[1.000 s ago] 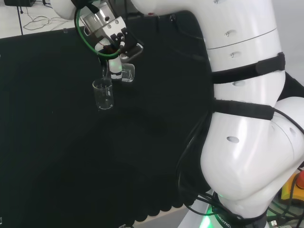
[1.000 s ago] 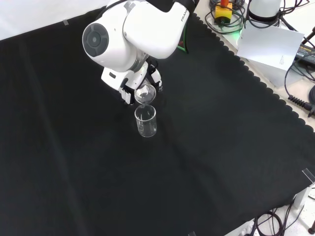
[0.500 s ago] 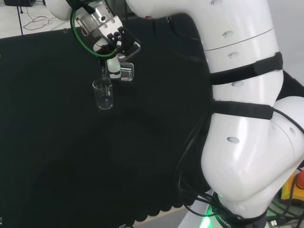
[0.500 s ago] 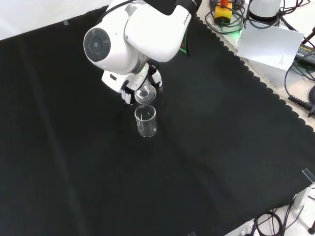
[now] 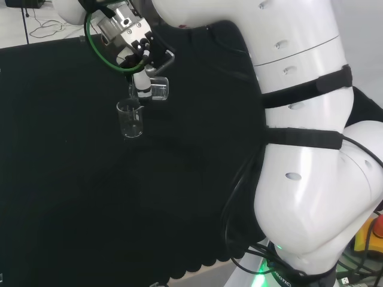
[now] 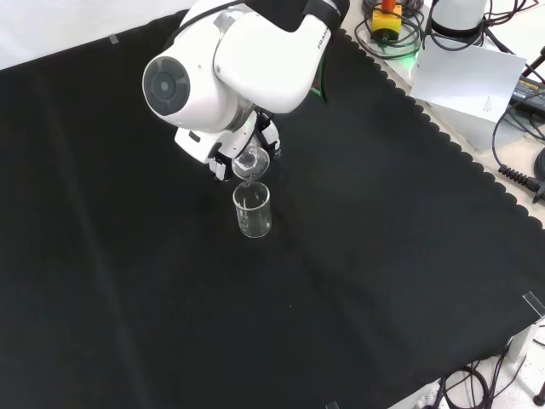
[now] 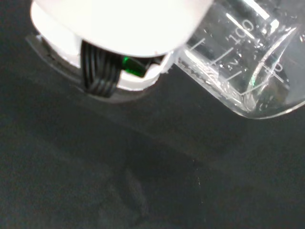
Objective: Pour the water from the handheld beaker into the one on the table.
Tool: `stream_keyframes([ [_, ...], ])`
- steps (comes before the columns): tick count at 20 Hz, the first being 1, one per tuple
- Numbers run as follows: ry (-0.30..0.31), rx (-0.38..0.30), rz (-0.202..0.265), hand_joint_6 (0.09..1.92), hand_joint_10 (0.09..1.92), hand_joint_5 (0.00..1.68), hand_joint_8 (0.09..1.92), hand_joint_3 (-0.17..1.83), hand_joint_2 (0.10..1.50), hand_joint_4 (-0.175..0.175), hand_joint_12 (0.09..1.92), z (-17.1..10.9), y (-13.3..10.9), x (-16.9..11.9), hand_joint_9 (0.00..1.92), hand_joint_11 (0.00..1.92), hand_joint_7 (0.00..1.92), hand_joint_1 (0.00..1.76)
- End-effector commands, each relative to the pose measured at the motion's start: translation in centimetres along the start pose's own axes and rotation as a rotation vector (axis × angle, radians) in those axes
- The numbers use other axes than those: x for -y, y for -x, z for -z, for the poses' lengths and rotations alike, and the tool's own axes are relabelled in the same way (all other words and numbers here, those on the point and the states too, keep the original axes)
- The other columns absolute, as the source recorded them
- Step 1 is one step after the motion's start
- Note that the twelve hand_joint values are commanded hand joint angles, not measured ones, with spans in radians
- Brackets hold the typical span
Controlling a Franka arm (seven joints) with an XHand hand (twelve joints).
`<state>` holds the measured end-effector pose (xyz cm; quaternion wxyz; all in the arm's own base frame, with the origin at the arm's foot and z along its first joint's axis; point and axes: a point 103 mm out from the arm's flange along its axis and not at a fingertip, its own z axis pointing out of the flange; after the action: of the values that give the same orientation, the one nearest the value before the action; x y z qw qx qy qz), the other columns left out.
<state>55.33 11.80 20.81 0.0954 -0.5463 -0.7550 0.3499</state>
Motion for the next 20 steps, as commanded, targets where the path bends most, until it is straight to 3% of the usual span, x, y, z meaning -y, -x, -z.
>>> stream_keyframes([
  [1, -0.027, 0.009, -0.006, 0.82, 0.7, 1.14, 0.92, 0.54, 0.74, -0.175, 0.74, 0.0, -0.2, 0.0, 1.27, 1.18, 1.11, 1.41],
  [6, -0.043, 0.016, 0.006, 0.82, 0.7, 1.14, 0.92, 0.54, 0.74, -0.175, 0.74, 0.1, -0.3, 0.0, 1.27, 1.18, 1.1, 1.41],
  [8, -0.037, 0.023, 0.042, 0.83, 0.7, 1.14, 0.93, 0.54, 0.74, -0.175, 0.74, 0.2, -0.4, -0.1, 1.27, 1.18, 1.1, 1.41],
  [12, -0.056, 0.038, 0.023, 0.83, 0.7, 1.13, 0.93, 0.54, 0.74, -0.175, 0.74, 0.2, -0.6, -0.2, 1.27, 1.18, 1.1, 1.41],
  [14, -0.051, 0.048, 0.039, 0.83, 0.7, 1.13, 0.93, 0.54, 0.74, -0.175, 0.74, 0.2, -0.8, -0.3, 1.27, 1.18, 1.1, 1.41],
  [20, -0.071, 0.076, -0.007, 0.83, 0.7, 1.13, 0.93, 0.54, 0.74, -0.175, 0.74, 0.9, -1.8, -0.2, 1.27, 1.18, 1.1, 1.41],
])
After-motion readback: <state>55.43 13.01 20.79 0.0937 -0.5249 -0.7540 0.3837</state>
